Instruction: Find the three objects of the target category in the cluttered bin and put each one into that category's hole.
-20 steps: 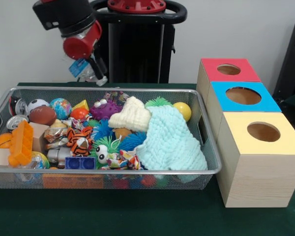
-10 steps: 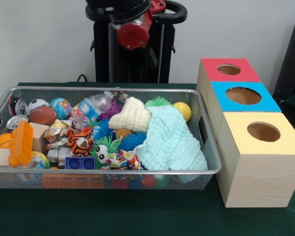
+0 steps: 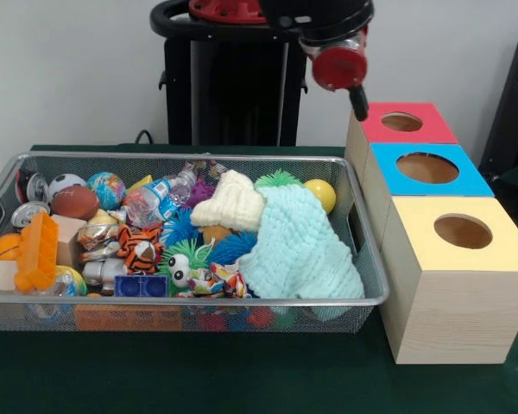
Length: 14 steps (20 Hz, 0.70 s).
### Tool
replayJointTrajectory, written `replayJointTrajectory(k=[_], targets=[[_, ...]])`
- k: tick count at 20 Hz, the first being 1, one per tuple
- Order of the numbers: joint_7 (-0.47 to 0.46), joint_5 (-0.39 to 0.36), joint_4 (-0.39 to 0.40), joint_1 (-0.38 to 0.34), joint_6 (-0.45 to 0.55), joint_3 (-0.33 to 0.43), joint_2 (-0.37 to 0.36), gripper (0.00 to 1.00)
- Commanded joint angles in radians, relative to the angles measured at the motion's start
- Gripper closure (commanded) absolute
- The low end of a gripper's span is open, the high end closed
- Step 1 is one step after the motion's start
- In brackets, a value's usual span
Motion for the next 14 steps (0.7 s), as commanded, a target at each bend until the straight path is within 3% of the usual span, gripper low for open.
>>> replayJointTrajectory(k=[1, 5, 11, 14], targets=[[0.309, 0.029, -0.085, 0.017, -0.080, -0.155, 0.021, 1.00], [0.264, 0.036, -0.099, -0.009, -0.077, -0.164, 0.045, 1.00], [0.270, 0.099, -0.081, -0.052, -0.088, -0.173, 0.071, 1.00], [0.222, 0.102, -0.087, -0.083, -0.090, -0.171, 0.102, 1.00]])
